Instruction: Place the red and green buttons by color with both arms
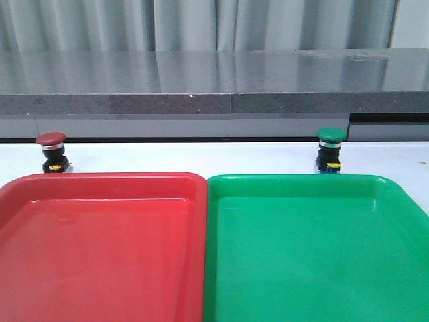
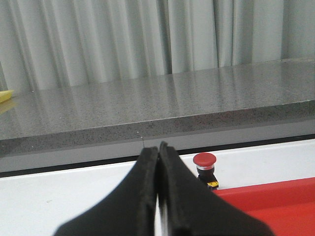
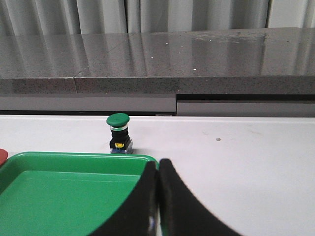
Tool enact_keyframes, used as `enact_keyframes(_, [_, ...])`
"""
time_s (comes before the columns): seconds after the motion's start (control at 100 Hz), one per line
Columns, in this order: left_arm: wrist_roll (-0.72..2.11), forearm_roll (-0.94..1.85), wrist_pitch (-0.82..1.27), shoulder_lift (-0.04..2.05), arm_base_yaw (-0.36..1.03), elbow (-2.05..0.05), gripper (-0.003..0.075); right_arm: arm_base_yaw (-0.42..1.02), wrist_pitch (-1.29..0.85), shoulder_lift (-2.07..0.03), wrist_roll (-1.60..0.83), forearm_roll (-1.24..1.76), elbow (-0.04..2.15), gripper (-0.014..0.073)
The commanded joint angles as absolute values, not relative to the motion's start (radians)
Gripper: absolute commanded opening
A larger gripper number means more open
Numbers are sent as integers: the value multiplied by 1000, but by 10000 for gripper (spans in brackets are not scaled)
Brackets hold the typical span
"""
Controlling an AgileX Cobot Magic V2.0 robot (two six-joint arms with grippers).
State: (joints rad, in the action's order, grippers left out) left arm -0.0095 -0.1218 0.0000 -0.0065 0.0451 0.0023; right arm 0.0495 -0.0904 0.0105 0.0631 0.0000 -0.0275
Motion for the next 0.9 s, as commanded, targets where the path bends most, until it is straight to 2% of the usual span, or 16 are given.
enact_keyframes(0.0, [-21, -113, -86, -33, 54, 42, -19, 48, -7, 32, 63, 0, -12, -68])
enact_keyframes(0.36, [-21, -113, -87, -33, 54, 31, -19, 48, -7, 32, 63, 0, -12, -68])
enact_keyframes(0.55, [-21, -85, -44, -15, 54, -70, -19, 48, -7, 32, 63, 0, -12, -68])
enact_keyframes(0.69, [-21, -27, 54, 72, 54, -185, -19, 48, -7, 32, 63, 0, -12, -68])
enact_keyframes(0.89, [-21, 21, 123, 315, 54, -393, -19, 48, -7, 32, 63, 0, -12, -68])
